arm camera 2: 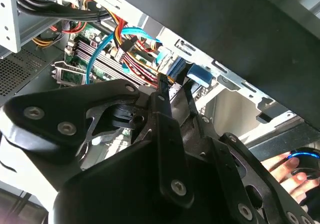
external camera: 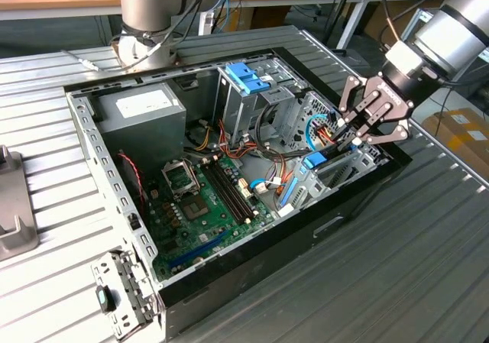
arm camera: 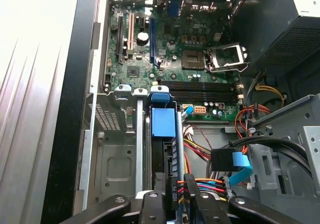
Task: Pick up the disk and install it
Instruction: 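Insert the first disk wire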
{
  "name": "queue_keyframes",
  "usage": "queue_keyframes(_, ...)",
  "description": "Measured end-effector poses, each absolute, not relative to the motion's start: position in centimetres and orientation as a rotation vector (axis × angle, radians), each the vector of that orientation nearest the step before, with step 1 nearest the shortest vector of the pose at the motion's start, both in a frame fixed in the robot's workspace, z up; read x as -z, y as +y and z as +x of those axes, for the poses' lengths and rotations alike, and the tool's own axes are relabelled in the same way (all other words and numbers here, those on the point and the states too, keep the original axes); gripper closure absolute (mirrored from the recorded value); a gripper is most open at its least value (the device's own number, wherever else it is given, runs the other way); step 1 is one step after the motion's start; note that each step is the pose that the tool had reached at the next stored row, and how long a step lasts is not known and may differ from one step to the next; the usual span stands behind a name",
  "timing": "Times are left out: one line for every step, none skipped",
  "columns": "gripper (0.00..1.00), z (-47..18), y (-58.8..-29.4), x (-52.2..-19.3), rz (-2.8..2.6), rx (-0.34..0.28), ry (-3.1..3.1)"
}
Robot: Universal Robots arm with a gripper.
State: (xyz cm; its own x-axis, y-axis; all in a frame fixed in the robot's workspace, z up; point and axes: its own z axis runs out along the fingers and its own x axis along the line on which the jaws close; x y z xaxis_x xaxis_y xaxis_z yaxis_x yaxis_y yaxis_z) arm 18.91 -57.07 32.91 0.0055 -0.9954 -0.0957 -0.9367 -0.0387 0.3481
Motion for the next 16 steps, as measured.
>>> queue_keyframes(0.71, 18.9, -57.1, -33.2, 2.087, 0.471, -2.04)
queue_keyframes(0.71, 18.9, -57.1, -33.6, 2.087, 0.471, -2.04)
queue_keyframes(0.71, 18.9, -57.1, -34.0, 2.087, 0.471, -2.04)
queue_keyframes(0.71, 18.9, -57.1, -34.3, 2.087, 0.471, -2.04)
queue_keyframes(0.71, 18.9, -57.0, -34.6, 2.087, 0.471, -2.04)
queue_keyframes(0.71, 18.9, -57.0, -35.0, 2.087, 0.471, -2.04)
queue_keyframes(0.71, 18.9, -56.9, -35.3, 2.087, 0.471, -2.04)
queue_keyframes(0.73, 18.9, -56.8, -35.6, 2.087, 0.471, -2.04)
queue_keyframes(0.8, 18.9, -56.8, -35.8, 2.087, 0.471, -2.04)
queue_keyframes(0.8, 18.9, -56.8, -36.1, 2.087, 0.471, -2.04)
queue_keyframes(0.86, 18.9, -56.8, -36.3, 2.087, 0.471, -2.04)
queue_keyframes(0.89, 18.9, -56.8, -36.4, 2.087, 0.471, -2.04)
queue_keyframes(0.89, 18.9, -56.8, -36.6, 2.087, 0.471, -2.04)
queue_keyframes(0.89, 18.9, -56.8, -36.7, 2.087, 0.471, -2.04)
queue_keyframes(0.89, 18.9, -56.8, -36.7, 2.087, 0.472, -2.04)
queue_keyframes(0.89, 18.9, -56.8, -36.7, 2.087, 0.471, -2.04)
